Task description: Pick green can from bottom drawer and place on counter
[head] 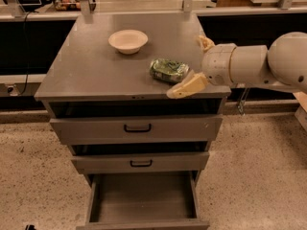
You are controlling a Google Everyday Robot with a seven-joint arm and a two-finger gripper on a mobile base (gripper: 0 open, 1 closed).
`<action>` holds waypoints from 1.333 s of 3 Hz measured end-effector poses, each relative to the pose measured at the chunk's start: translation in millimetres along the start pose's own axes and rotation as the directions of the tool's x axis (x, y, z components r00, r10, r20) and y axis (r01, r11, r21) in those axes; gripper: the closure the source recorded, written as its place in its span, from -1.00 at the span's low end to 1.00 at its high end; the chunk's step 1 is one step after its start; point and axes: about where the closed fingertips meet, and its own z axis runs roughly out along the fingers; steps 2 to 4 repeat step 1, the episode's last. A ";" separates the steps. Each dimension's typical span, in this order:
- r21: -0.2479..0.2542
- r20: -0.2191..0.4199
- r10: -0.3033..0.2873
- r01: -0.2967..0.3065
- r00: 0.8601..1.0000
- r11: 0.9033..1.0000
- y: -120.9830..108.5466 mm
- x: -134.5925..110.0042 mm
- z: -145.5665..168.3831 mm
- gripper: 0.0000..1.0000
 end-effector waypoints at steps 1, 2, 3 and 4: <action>0.001 0.002 -0.010 0.010 1.000 1.000 0.8 -2.3 -0.1 -1.00; 0.001 0.002 -0.010 0.010 1.000 1.000 0.8 -2.3 -0.1 -1.00; 0.001 0.002 -0.010 0.010 1.000 1.000 0.8 -2.3 -0.1 -1.00; 0.001 0.002 -0.010 0.010 1.000 1.000 0.8 -2.3 -0.1 -1.00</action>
Offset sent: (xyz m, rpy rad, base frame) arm 0.0000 0.0000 0.0000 0.0000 0.0000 0.0000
